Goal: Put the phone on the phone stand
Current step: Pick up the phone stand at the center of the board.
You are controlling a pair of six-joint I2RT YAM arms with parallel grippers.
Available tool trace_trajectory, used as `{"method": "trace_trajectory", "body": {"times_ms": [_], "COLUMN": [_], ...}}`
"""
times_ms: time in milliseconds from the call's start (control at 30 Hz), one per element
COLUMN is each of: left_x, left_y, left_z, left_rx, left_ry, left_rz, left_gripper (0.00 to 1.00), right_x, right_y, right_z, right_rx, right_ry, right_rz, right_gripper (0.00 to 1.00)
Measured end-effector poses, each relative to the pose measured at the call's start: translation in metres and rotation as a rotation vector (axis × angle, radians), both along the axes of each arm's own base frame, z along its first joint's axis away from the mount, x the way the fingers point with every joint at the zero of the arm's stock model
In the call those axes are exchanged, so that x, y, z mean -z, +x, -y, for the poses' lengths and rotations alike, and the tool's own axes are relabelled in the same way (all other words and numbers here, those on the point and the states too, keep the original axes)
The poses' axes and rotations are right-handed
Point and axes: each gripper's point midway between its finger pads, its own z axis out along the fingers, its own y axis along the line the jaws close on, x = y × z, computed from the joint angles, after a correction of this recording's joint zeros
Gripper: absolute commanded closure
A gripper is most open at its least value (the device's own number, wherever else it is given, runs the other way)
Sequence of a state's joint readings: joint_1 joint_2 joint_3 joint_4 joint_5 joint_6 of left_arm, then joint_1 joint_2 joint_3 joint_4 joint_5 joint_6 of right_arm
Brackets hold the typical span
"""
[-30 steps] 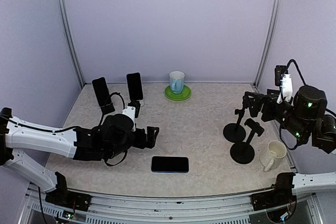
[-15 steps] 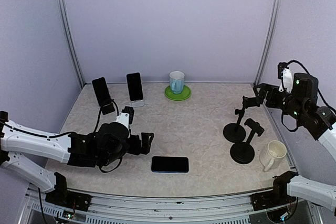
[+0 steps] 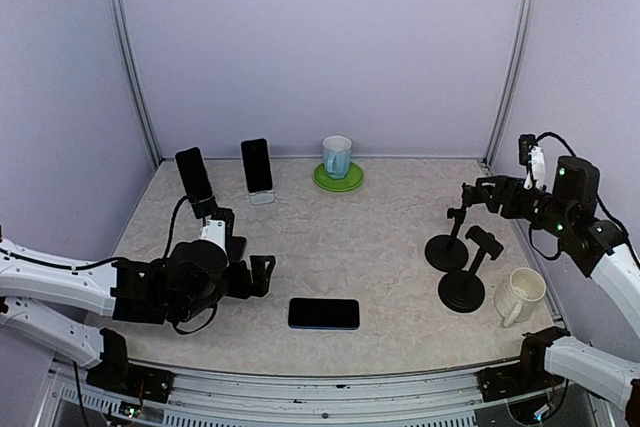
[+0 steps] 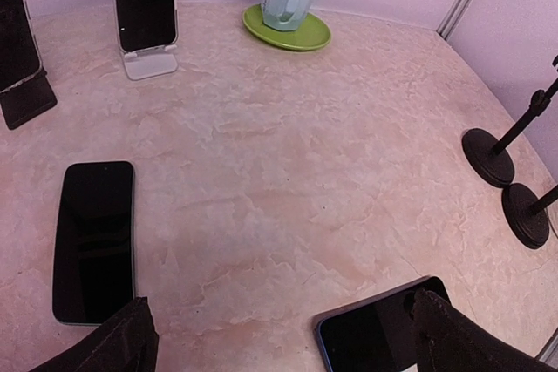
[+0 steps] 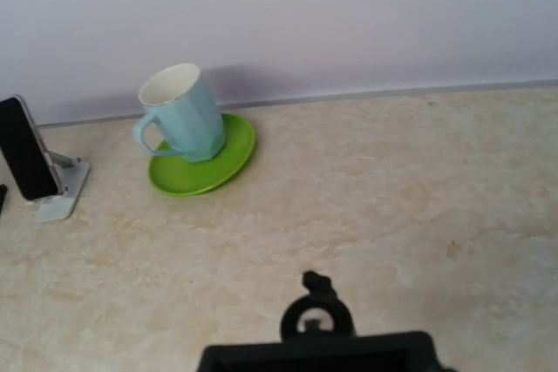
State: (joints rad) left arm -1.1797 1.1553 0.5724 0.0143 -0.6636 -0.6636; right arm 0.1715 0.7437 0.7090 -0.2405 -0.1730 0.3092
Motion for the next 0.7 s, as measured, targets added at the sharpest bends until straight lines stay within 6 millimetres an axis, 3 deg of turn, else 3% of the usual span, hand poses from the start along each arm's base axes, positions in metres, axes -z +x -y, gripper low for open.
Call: {"method": "trace_trajectory", "body": {"times_ms": [233,367,500,600,700], "left_x": [0.002,0.003,0.004,0.004,0.006], "left_y": [0.000,0.000,0.000,0.000,0.000], "left_z": [-0.001,-0.001,-0.001,-0.001,0.000], "left_rx": [-0.005,-0.005,-0.005,-0.006,-0.005], "left_ry": [-0.006,-0.002,-0.001,0.001,0.008], "left_rz": [-0.007,-0.009,-0.009,-0.010,-0.012], "left_gripper": [0.01,0.01,0.01,0.01,0.01], "right_x": [-0.004,0.001,0.010,0.017,0.021], "right_y": [0.003,0.007,0.012,0.013,0.015], "right_z": [0.005,0.017,0.023,0.023,0.023], "right_rx": [0.006,0.049,0.076,0.077,0.080], "right_ry": [0.012,0.012,0.009,0.008,0.010], "right_rz": [0.022,0.007,-0.026,-0.046,-0.058], "right_gripper": [0.28,0.43,0.45,0.56,0.59]}}
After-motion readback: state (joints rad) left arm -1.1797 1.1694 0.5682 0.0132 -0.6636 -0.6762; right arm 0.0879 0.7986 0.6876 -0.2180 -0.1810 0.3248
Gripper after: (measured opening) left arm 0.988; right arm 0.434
